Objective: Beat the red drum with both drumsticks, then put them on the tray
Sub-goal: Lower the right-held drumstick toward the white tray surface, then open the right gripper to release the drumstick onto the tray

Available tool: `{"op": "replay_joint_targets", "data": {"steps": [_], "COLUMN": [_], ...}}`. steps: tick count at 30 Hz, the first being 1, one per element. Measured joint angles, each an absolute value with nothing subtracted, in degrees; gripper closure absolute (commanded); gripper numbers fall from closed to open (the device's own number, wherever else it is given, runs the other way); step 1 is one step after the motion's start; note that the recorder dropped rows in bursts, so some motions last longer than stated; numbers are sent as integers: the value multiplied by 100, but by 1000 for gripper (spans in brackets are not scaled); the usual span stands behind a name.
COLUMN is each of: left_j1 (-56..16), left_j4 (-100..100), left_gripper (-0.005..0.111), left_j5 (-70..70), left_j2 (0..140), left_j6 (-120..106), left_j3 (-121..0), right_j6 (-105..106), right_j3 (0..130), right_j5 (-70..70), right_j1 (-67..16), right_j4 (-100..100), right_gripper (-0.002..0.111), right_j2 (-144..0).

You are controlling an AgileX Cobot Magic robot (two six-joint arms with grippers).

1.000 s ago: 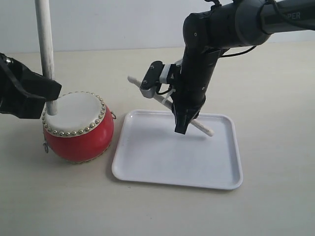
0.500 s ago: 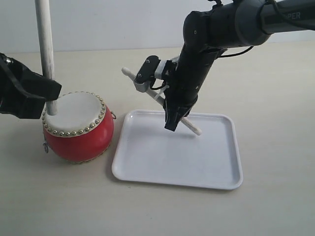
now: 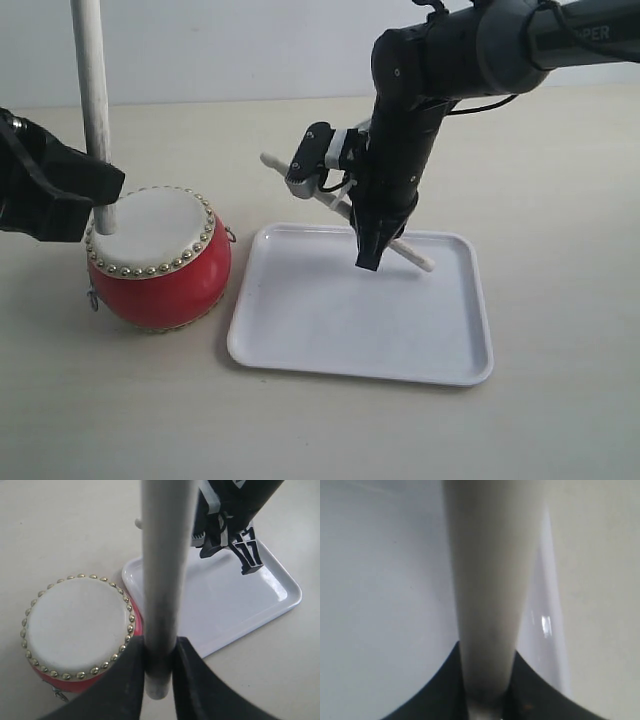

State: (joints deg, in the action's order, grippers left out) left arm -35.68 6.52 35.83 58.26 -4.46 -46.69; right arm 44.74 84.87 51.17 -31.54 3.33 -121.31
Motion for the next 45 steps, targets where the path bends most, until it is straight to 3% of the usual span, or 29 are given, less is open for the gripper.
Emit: {"op": "replay_joint_targets", "data": {"steps": [27, 31, 36, 45], "left_j1": [-3568, -3568, -3568, -3568], "left_j4": [652, 652, 652, 652], "left_gripper": [107, 107, 107, 107], "left_j5": [3593, 3593, 3593, 2587], "left_j2": [5826, 5826, 5826, 5826], "left_j6": [-446, -446, -446, -446], "left_j3": [-4669, -4669, -4669, -4384], "right_j6": [4103, 3930, 3775, 3624], "right_j3": [8487, 8487, 8487, 8487], "right_j5": [5949, 5965, 5965, 5477], "right_j1": [-3154, -3154, -3154, -3154], "right_j4": [-812, -883, -883, 153], "right_gripper": [107, 88, 50, 49], "right_j2": [-12343, -12343, -12343, -11724]}}
